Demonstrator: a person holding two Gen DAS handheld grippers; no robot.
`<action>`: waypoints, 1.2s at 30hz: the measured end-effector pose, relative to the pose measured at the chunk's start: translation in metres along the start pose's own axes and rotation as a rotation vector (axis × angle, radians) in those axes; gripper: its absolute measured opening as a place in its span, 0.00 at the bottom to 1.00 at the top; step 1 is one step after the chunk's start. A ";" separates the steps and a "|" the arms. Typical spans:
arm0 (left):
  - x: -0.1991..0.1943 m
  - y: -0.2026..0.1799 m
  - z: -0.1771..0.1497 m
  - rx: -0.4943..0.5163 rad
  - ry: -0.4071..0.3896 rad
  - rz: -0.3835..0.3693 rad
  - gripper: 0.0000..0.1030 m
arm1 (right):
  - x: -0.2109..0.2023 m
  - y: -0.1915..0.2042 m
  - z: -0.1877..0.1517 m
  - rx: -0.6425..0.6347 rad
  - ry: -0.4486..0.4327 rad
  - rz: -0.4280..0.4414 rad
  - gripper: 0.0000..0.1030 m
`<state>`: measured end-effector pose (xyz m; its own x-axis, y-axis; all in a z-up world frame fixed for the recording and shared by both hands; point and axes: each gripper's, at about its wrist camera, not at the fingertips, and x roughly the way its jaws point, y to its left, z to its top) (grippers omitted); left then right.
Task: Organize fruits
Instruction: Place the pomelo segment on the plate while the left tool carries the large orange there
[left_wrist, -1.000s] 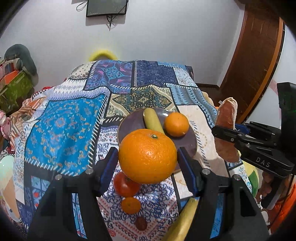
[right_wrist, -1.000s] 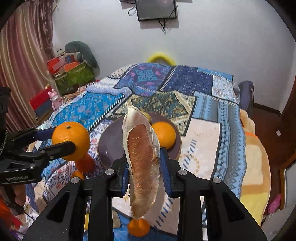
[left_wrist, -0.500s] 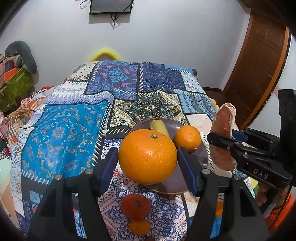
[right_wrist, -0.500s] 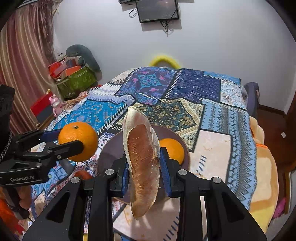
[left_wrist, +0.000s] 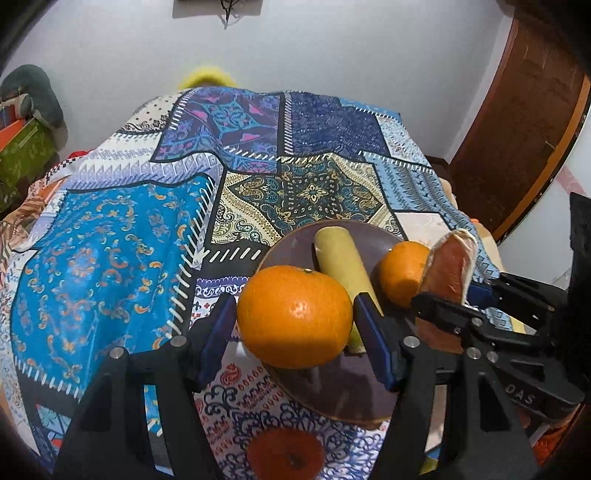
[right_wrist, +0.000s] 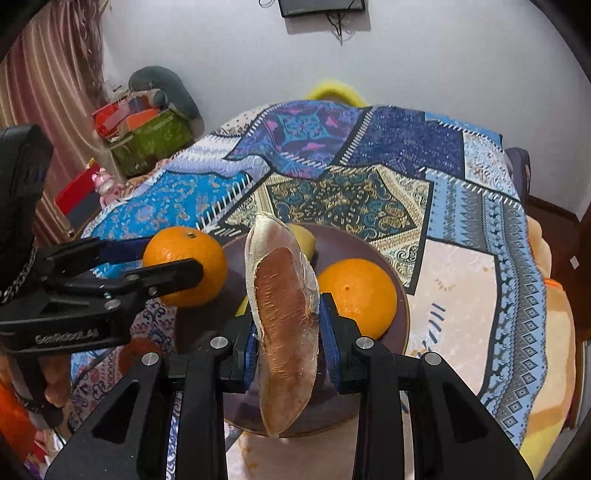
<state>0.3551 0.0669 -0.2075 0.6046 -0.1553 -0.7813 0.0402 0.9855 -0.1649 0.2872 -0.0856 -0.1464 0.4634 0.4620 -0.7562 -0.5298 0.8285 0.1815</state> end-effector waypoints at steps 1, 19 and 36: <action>0.003 0.000 0.001 0.000 0.002 0.000 0.63 | 0.001 0.000 0.000 -0.001 0.003 0.001 0.27; 0.012 -0.003 0.019 -0.014 0.002 -0.002 0.63 | 0.005 -0.008 0.004 0.011 0.014 0.030 0.29; -0.077 0.004 -0.022 -0.002 -0.046 0.046 0.64 | -0.062 0.010 -0.023 -0.004 -0.028 -0.035 0.42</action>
<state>0.2913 0.0813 -0.1610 0.6416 -0.1065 -0.7596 0.0103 0.9914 -0.1303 0.2362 -0.1133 -0.1122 0.5015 0.4415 -0.7441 -0.5156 0.8431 0.1528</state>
